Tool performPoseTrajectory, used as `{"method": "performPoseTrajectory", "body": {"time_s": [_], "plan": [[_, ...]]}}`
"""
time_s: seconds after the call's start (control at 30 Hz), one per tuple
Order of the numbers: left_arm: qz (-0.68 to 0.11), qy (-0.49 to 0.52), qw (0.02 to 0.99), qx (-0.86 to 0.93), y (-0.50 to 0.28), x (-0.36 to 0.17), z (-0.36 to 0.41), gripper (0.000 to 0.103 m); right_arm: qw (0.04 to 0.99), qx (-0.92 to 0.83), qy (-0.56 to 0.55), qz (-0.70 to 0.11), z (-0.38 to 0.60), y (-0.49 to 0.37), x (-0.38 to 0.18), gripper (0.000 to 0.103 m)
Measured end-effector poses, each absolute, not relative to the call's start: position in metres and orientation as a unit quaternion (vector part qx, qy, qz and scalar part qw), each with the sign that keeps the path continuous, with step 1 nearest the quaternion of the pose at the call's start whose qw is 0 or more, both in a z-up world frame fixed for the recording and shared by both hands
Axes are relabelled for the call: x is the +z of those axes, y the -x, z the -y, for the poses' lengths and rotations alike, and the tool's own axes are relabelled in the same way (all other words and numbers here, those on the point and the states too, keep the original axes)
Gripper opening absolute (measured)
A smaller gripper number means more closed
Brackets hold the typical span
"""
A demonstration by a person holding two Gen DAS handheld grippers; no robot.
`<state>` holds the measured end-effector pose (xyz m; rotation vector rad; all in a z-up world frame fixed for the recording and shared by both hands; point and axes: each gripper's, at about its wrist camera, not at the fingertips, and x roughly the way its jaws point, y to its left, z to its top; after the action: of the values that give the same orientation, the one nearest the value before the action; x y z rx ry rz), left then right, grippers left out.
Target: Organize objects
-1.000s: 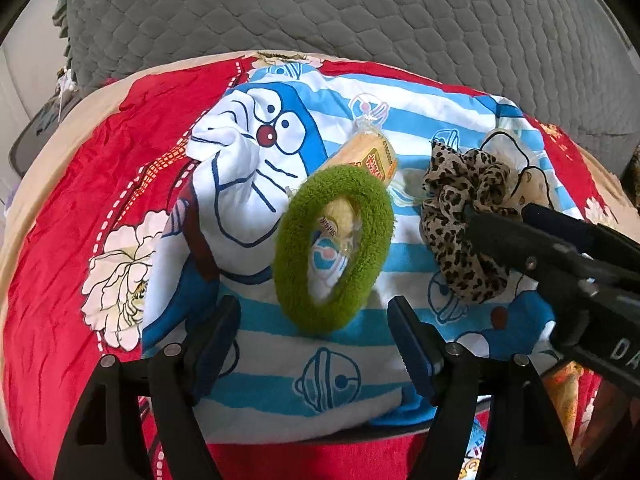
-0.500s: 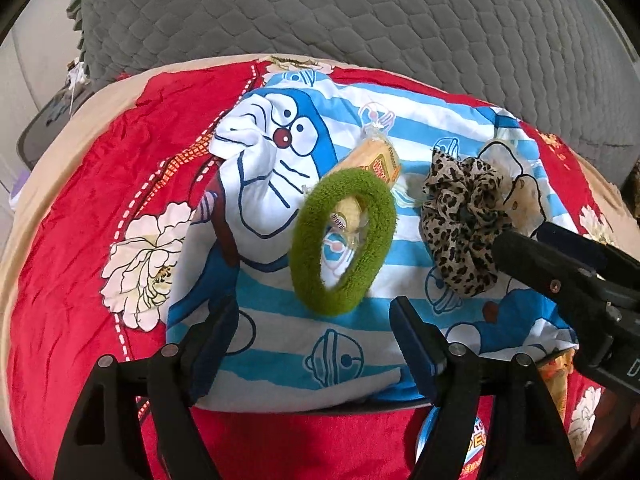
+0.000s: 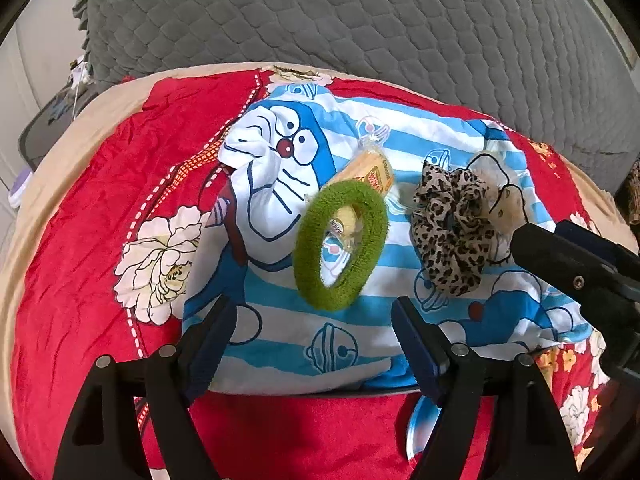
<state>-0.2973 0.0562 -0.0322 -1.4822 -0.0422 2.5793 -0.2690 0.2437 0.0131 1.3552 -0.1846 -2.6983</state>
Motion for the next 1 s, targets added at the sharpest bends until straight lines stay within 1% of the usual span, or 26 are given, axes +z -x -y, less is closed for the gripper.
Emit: {"method": "performPoseTrajectory", "body": {"time_s": [0.27, 0.37, 0.47, 0.6, 0.8, 0.87, 1.0], "plan": [[0.016, 0.489, 0.086, 0.868, 0.290, -0.018, -0.057, 0.081, 0.058, -0.896, -0.437, 0.051, -0.242, 0.259, 0.030, 0.089], [0.018, 0.486, 0.087, 0.869, 0.284, -0.012, -0.056, 0.081, 0.063, -0.891, -0.443, 0.075, -0.246, 0.256, 0.033, 0.090], [0.020, 0.483, 0.089, 0.871, 0.276, -0.007, -0.055, 0.081, 0.056, -0.896, -0.436, 0.061, -0.246, 0.246, 0.038, 0.090], [0.028, 0.481, 0.091, 0.871, 0.262, 0.001, -0.052, 0.081, 0.055, -0.893, -0.441, 0.070, -0.250, 0.234, 0.042, 0.090], [0.034, 0.471, 0.091, 0.877, 0.239, 0.024, -0.047, 0.081, 0.049, -0.898, -0.430, 0.072, -0.254, 0.209, 0.064, 0.090], [0.026, 0.467, 0.089, 0.880, 0.230, 0.034, -0.049, 0.081, 0.050, -0.899, -0.428, 0.077, -0.255, 0.201, 0.071, 0.090], [0.027, 0.461, 0.096, 0.882, 0.209, 0.049, -0.051, 0.081, 0.052, -0.904, -0.418, 0.078, -0.255, 0.179, 0.089, 0.092]]}}
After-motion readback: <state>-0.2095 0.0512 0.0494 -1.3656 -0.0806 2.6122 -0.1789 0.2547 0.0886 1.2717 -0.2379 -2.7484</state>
